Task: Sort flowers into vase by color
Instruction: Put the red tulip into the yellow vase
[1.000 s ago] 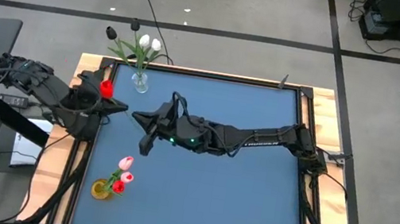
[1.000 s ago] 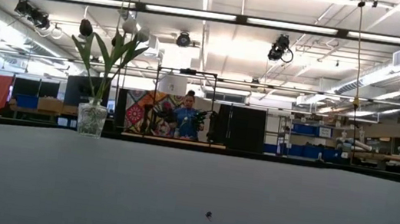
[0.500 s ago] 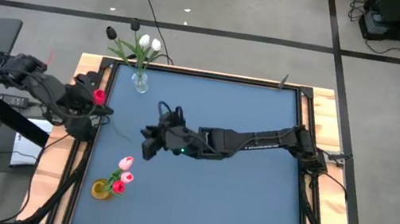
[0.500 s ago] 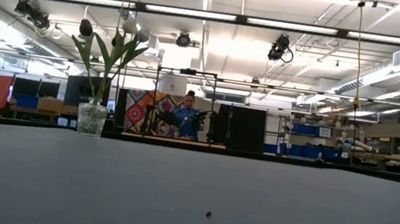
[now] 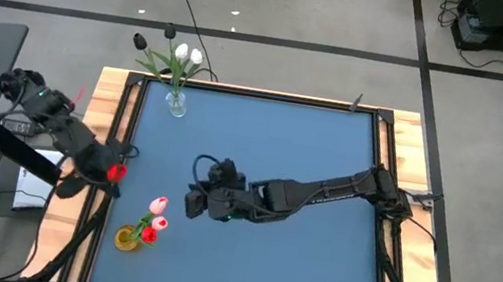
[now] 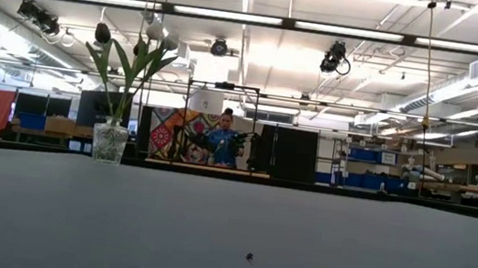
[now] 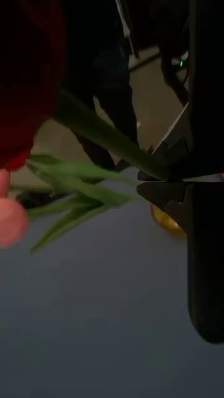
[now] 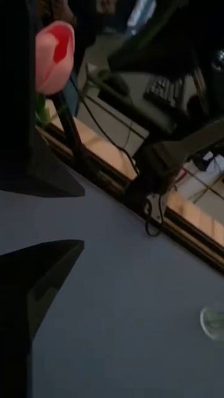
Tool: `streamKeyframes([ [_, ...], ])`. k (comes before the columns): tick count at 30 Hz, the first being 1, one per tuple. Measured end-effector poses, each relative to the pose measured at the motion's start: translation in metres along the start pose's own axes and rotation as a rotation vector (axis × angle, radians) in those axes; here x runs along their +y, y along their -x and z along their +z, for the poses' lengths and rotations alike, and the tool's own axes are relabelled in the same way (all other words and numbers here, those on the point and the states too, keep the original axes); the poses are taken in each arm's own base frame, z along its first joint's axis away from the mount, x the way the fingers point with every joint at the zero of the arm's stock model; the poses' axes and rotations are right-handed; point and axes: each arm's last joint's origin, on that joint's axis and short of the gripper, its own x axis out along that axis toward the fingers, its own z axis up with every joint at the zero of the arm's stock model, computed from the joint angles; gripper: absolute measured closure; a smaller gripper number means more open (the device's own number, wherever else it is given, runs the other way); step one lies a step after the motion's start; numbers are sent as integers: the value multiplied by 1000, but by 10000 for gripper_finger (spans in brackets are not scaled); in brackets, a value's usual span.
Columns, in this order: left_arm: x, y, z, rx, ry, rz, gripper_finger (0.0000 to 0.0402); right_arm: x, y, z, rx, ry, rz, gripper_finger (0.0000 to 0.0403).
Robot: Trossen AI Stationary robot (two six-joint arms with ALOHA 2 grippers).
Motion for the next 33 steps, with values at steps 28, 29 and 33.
streamKeyframes([
  [28,-10,-24,25,31,-110,78,395,-2,2,-7,88,59,-7,275],
  [29,-12,-21,27,25,-106,72,395,-3,2,-7,92,65,-8,275],
  [33,-19,-4,34,-8,-107,34,396,-4,1,-7,112,75,-6,275],
])
